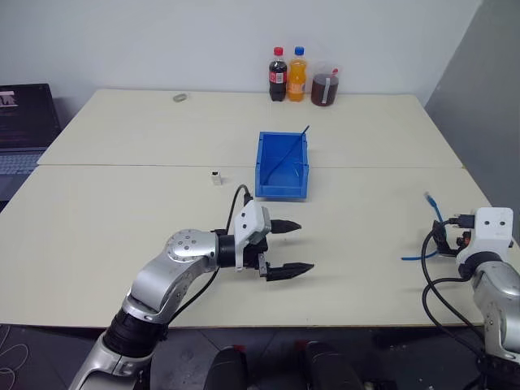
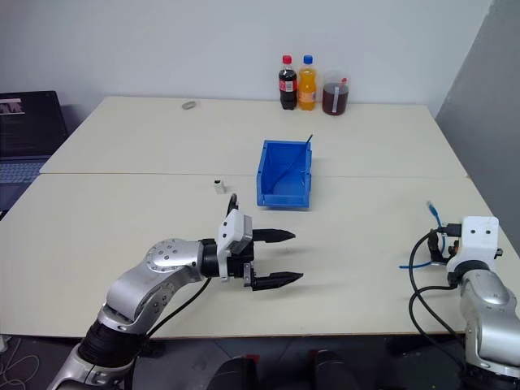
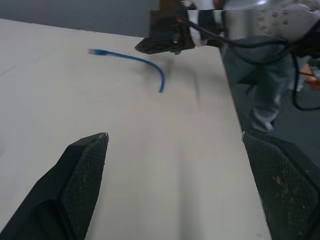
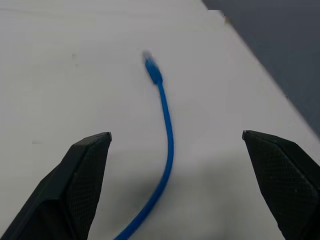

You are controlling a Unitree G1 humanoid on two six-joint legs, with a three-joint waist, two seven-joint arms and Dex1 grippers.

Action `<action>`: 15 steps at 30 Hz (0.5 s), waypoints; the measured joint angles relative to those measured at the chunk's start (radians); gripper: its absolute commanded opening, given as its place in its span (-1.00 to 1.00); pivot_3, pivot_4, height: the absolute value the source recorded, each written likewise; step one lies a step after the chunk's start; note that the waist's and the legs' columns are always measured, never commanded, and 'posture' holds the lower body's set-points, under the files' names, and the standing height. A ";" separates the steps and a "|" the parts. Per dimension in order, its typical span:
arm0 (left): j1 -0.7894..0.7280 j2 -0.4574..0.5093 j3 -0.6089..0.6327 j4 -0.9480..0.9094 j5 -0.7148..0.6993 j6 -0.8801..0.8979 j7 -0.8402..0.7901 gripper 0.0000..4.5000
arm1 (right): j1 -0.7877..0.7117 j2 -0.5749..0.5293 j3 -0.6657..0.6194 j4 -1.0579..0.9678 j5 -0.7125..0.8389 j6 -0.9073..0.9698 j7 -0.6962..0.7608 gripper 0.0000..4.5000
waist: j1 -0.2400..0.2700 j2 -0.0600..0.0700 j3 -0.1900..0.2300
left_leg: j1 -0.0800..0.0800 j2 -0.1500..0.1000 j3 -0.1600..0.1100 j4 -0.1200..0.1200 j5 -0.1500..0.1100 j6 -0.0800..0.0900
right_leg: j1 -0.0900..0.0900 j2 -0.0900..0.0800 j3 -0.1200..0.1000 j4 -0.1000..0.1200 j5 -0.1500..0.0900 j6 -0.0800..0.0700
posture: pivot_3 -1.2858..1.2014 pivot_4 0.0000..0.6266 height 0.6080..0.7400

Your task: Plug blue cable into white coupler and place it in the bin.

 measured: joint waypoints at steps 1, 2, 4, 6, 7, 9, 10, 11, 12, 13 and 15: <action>-0.007 0.003 -0.004 0.007 0.000 -0.001 -0.020 1.00 | -0.013 0.000 -0.012 0.023 0.007 0.038 -0.002 0.98 | 0.000 0.000 0.000 | 0.000 0.000 0.000 0.000 0.000 0.000 | 0.000 0.000 0.000 0.000 0.000 0.000 | 0.03 -0.52 1.00; -0.012 0.004 -0.004 0.010 0.001 -0.001 -0.028 1.00 | -0.017 0.000 -0.017 0.031 0.009 0.056 -0.002 0.98 | 0.000 0.000 0.000 | 0.000 0.000 0.000 0.000 0.000 0.000 | 0.000 0.000 0.000 0.000 0.000 0.000 | 0.03 -0.52 1.00; -0.027 -0.001 -0.006 0.037 0.002 -0.005 -0.041 1.00 | -0.029 0.000 -0.021 0.059 0.030 0.094 0.004 0.98 | -0.001 0.000 0.000 | 0.000 0.000 0.000 0.000 0.000 0.000 | 0.000 0.000 0.000 0.000 0.000 0.000 | 0.03 -0.52 1.00; -0.046 -0.014 -0.007 0.060 0.008 -0.010 -0.047 1.00 | -0.067 -0.001 -0.026 0.085 0.041 0.122 0.007 0.98 | -0.004 0.000 0.000 | 0.000 0.000 0.001 0.001 0.000 0.000 | 0.000 0.000 0.001 0.000 0.000 0.001 | 0.03 -0.52 1.00; -0.053 -0.018 -0.010 0.067 0.009 -0.012 -0.048 1.00 | -0.078 -0.002 -0.027 0.096 0.043 0.128 0.007 0.91 | -0.004 0.000 0.000 | 0.000 0.000 0.000 0.001 0.000 0.000 | 0.000 0.000 0.001 0.000 0.000 0.001 | 0.03 -0.52 1.00; -0.062 -0.032 -0.010 0.082 0.019 -0.023 -0.048 1.00 | -0.116 -0.007 -0.027 0.131 0.053 0.144 0.010 0.75 | -0.004 0.000 0.000 | 0.000 0.000 0.000 0.001 0.000 0.000 | 0.000 0.000 0.001 0.000 0.000 0.001 | 0.03 -0.52 1.00; -0.065 -0.036 -0.010 0.092 0.024 -0.029 -0.047 1.00 | -0.130 -0.013 -0.027 0.146 0.059 0.152 0.014 0.64 | -0.004 0.000 0.000 | 0.000 0.000 0.000 0.001 0.000 0.000 | 0.000 0.000 0.001 0.000 0.000 0.001 | 0.03 -0.52 1.00; -0.074 -0.044 -0.010 0.109 0.031 -0.034 -0.045 1.00 | -0.148 -0.021 -0.027 0.166 0.068 0.165 0.022 0.50 | -0.003 0.000 0.000 | 0.000 0.000 0.000 0.001 0.000 0.000 | 0.000 0.000 0.001 0.000 0.000 0.001 | 0.03 -0.52 1.00; -0.078 -0.047 -0.010 0.116 0.034 -0.036 -0.045 1.00 | -0.155 -0.023 -0.027 0.173 0.071 0.169 0.024 0.39 | -0.003 0.000 0.000 | 0.000 0.000 0.000 0.001 0.000 0.000 | 0.001 0.000 0.000 -0.001 0.000 0.001 | 0.03 -0.52 1.00; -0.080 -0.048 -0.010 0.121 0.039 -0.041 -0.045 1.00 | -0.168 -0.022 -0.028 0.180 0.076 0.183 0.024 0.27 | -0.003 0.000 0.000 | 0.000 0.000 0.000 0.001 0.000 0.000 | 0.001 0.000 0.001 -0.001 0.000 0.001 | 0.03 -0.52 1.00; -0.081 -0.049 -0.010 0.128 0.047 -0.052 -0.045 1.00 | -0.190 -0.017 -0.044 0.197 0.083 0.204 0.016 0.05 | -0.003 0.000 0.000 | 0.000 0.000 0.000 0.001 0.000 0.000 | 0.001 0.000 0.000 -0.001 0.000 0.001 | 0.03 -0.52 1.00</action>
